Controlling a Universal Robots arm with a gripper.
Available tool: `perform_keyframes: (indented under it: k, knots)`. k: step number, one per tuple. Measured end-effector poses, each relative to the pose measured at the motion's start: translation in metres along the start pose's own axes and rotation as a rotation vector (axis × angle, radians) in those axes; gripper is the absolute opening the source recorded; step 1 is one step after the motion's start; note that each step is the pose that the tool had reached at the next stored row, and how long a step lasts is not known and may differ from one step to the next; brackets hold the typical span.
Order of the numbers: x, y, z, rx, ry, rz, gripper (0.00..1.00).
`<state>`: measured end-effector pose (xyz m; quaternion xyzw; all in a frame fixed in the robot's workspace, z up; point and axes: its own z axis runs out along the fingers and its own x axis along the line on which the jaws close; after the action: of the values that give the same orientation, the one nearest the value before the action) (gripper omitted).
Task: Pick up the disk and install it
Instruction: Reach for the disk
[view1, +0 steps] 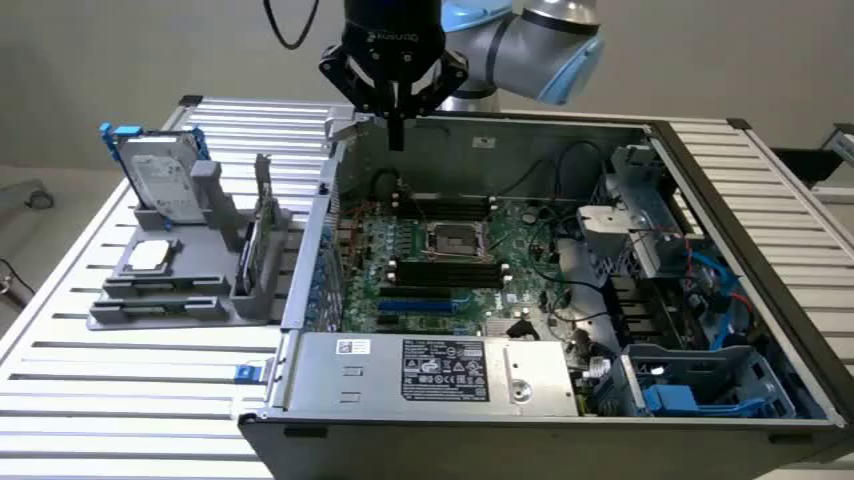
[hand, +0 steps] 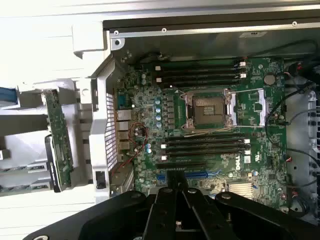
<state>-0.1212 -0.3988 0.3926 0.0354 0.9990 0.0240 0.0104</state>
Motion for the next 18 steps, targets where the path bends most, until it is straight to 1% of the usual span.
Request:
perform_keyframes:
  k: [7, 18]
  knots:
    - [0.0, 0.0001, 0.0, 0.0001, 0.0, 0.0, 0.11]
    - [0.049, 0.0061, 0.002, -0.0013, 0.0008, 0.0, 0.11]
